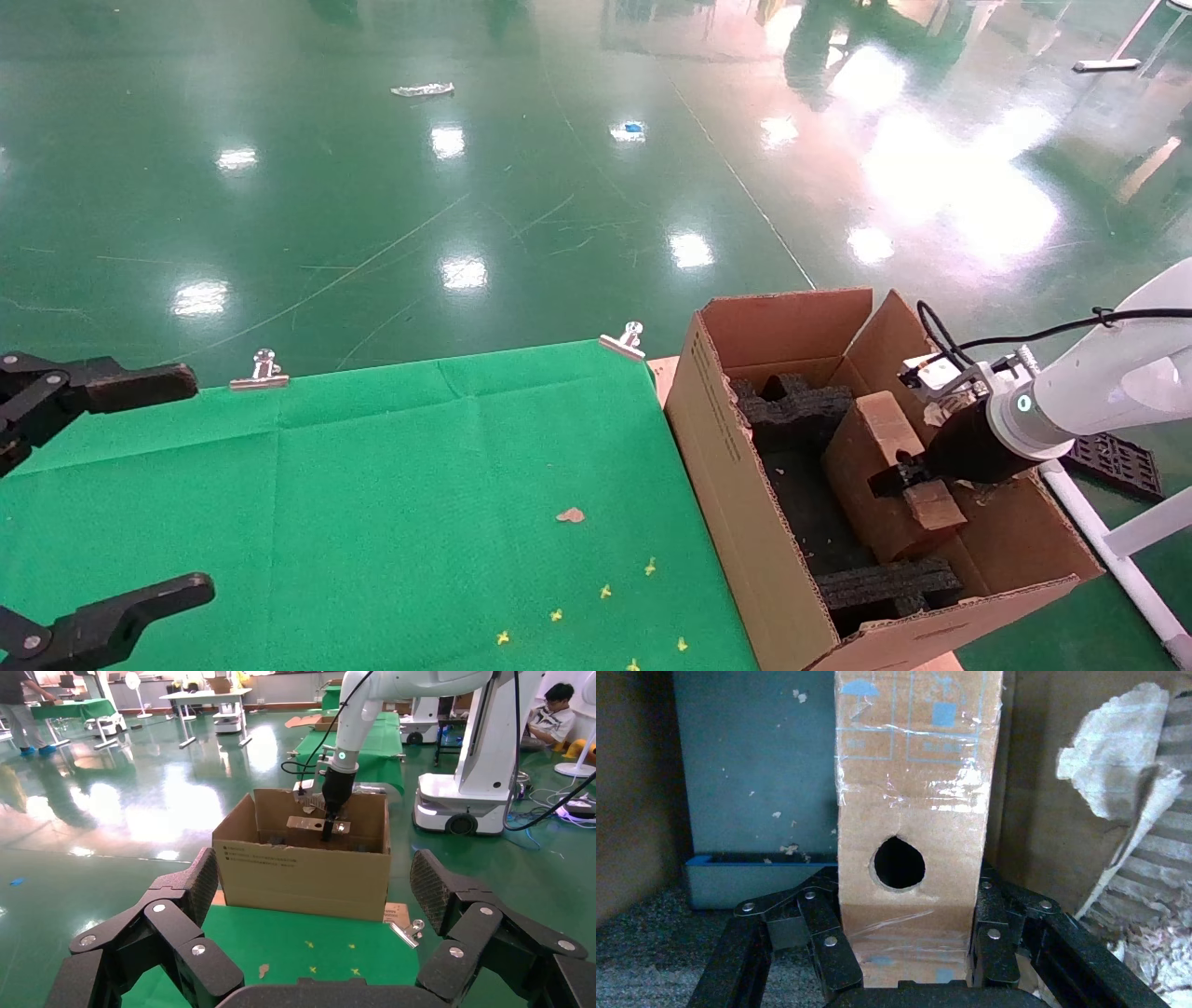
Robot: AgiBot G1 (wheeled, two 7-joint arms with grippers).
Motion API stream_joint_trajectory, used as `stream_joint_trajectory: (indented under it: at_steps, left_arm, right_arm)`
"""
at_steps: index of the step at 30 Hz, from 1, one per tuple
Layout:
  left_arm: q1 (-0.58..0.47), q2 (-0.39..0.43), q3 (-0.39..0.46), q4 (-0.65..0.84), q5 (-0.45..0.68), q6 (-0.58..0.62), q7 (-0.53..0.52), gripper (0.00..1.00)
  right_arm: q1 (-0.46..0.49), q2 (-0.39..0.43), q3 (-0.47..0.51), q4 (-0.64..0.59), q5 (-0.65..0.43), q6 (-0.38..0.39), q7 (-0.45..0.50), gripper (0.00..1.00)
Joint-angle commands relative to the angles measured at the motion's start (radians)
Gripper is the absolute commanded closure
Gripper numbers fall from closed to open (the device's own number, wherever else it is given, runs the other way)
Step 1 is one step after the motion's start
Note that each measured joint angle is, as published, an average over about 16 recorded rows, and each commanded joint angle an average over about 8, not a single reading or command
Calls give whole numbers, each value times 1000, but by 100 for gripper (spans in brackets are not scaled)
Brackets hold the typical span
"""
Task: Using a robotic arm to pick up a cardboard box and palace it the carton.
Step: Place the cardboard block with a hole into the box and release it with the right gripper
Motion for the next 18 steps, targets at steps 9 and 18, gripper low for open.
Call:
stream_joint_trajectory:
  at_steps: [9,18]
  left_arm:
    - [0,0,1,0,0,0,0,0]
    - [0,0,1,0,-1,0,1,0]
  right_arm:
    - [-6,-10,3,-36,5,-7,-30,0]
    - [4,-18,-2,-57,-2,-12,-36,0]
